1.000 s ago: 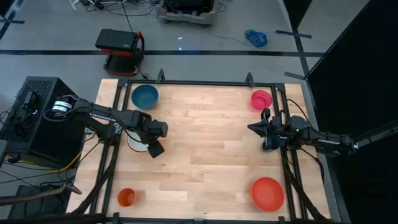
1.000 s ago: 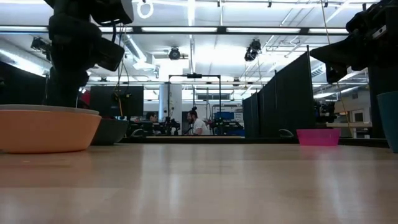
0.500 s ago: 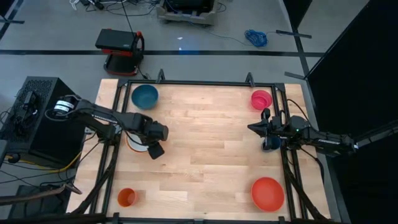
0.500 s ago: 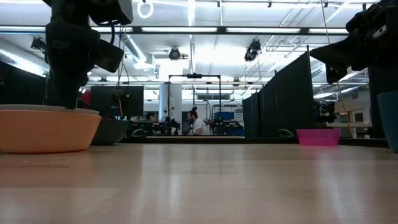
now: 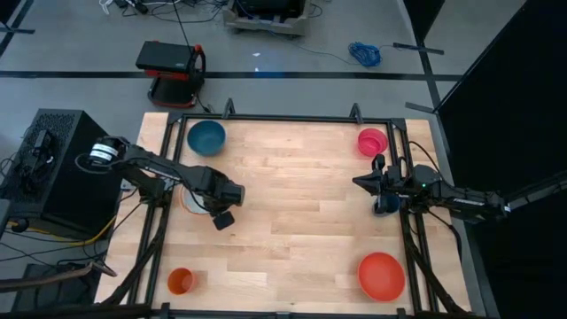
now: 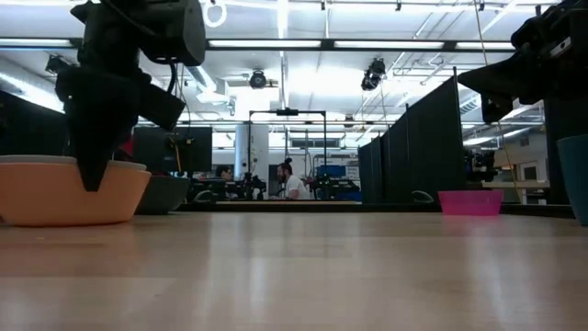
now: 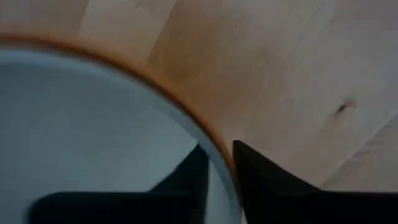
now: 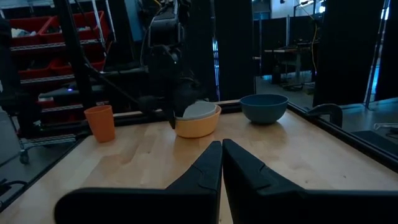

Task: Nest bowls inside each other
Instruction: Move the stacked bowls to the center of the table

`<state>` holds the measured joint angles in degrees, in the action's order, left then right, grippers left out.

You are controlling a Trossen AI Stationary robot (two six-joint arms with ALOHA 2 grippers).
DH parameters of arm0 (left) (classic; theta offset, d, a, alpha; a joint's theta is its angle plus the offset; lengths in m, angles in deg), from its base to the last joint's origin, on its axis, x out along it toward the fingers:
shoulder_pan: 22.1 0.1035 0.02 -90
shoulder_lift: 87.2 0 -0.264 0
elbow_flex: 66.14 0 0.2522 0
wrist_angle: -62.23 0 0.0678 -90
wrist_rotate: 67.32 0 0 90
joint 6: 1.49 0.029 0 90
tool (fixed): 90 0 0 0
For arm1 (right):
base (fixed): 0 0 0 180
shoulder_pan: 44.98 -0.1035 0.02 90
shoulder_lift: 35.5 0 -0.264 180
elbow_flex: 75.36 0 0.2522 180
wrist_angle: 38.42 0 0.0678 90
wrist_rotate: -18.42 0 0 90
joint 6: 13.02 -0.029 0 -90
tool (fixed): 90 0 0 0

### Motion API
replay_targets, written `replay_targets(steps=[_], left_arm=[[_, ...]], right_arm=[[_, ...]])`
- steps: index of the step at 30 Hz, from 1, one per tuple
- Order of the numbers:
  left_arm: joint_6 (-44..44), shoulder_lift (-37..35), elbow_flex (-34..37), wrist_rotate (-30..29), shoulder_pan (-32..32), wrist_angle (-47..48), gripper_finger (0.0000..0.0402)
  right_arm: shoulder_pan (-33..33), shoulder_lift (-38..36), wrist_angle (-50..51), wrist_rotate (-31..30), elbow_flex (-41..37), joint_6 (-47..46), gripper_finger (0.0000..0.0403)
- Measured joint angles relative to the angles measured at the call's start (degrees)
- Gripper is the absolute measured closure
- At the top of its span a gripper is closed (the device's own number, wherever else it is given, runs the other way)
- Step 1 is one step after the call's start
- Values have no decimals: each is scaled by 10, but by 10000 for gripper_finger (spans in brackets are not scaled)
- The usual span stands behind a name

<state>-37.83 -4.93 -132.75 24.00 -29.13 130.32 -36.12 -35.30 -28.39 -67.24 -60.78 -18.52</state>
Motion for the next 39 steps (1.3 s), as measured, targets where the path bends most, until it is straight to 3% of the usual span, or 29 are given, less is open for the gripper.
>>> replay_targets(steps=[11,15,20,26,39], left_arm=[[72,6,-86,-49,-4,20,397],[148,24,-172,-77,-4,25,401],[279,112,-296,-109,-4,53,401],[419,263,-426,-123,-4,135,402],[485,346,-487,-64,-3,87,402]], right_arm=[[0,0,-1,-1,0,-2,403],[0,0,0,-1,0,-3,403],[0,0,0,-1,0,-3,403],[0,0,0,-1,0,-5,403],[0,0,2,0,0,-5,403]])
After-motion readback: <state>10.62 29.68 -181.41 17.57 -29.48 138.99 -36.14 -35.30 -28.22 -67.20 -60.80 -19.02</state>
